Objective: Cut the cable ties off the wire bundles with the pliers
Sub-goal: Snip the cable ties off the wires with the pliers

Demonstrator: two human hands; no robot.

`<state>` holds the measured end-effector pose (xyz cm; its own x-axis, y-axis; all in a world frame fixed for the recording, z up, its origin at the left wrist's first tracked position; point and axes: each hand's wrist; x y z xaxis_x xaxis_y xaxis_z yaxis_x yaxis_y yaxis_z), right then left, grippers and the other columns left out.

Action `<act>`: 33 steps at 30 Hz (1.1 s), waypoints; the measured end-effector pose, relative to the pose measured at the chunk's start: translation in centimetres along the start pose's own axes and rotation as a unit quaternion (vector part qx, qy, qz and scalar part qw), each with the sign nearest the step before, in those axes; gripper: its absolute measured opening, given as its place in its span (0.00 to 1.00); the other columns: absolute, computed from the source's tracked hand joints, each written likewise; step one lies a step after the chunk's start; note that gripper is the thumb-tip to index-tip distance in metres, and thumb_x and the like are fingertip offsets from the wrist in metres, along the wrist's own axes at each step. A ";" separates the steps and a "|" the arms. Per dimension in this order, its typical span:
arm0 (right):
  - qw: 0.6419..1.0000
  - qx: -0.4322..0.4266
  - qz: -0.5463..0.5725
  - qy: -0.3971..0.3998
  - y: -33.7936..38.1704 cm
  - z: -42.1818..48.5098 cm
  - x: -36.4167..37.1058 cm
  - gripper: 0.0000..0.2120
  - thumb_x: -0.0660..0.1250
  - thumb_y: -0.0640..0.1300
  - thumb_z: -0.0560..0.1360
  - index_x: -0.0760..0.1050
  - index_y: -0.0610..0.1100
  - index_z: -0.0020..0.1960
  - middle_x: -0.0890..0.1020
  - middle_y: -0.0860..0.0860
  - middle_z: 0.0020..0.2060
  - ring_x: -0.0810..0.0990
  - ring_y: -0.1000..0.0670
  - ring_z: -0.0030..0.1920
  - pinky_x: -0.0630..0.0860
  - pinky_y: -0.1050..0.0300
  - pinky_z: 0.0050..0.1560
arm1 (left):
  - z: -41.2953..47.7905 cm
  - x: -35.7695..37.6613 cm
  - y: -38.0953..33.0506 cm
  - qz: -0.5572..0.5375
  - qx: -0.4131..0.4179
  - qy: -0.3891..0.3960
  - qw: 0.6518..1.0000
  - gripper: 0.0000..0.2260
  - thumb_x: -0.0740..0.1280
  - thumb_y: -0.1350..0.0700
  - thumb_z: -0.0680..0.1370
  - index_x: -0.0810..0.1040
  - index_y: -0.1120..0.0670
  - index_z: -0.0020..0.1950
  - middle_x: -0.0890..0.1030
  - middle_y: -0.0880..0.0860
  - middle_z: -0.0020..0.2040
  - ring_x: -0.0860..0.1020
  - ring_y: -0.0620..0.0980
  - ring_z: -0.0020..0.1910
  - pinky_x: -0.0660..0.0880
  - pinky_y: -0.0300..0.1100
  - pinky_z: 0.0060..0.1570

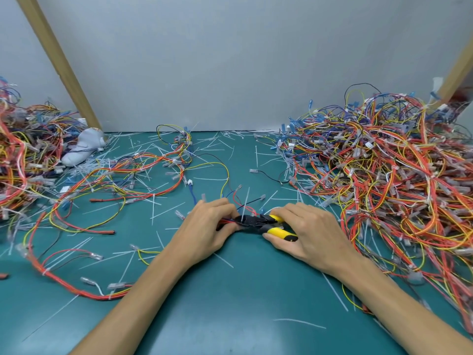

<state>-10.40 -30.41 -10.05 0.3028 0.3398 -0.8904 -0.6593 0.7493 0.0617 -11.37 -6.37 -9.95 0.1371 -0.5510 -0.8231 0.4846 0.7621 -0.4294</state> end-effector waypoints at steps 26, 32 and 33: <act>1.000 -0.017 0.001 0.003 -0.6 0.5 0.2 0.21 0.62 0.63 0.73 0.78 0.49 0.56 0.77 0.54 0.43 0.75 0.50 0.42 0.73 0.57 0.44 | 0.1 0.3 0.6 0.017 -0.015 0.018 1.000 0.06 0.69 0.57 0.76 0.73 0.52 0.42 0.71 0.41 0.39 0.72 0.49 0.40 0.62 0.41 0.47; 0.999 -0.024 0.004 -0.029 -0.5 0.6 0.4 0.17 0.69 0.59 0.72 0.80 0.48 0.53 0.79 0.54 0.40 0.78 0.48 0.40 0.76 0.54 0.39 | 0.1 0.3 0.7 -0.014 -0.021 0.013 1.000 0.07 0.70 0.54 0.76 0.73 0.49 0.41 0.71 0.39 0.37 0.67 0.40 0.36 0.62 0.38 0.41; 0.999 -0.021 0.006 -0.030 -0.5 0.5 0.4 0.17 0.70 0.59 0.72 0.80 0.48 0.53 0.80 0.54 0.40 0.78 0.48 0.40 0.76 0.54 0.39 | 0.1 0.3 0.7 -0.014 -0.023 0.013 1.000 0.06 0.70 0.54 0.76 0.74 0.50 0.41 0.70 0.39 0.37 0.66 0.40 0.36 0.62 0.36 0.41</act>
<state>-9.56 -30.38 -10.15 0.3343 0.3833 -0.8610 -0.6917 0.7203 0.0521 -10.94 -6.06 -10.45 0.1013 -0.5634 -0.8199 0.4484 0.7616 -0.4679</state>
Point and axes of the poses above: each hand's wrist, its own z-axis towards the middle knuckle, its own x-axis out of the palm, y = z × x
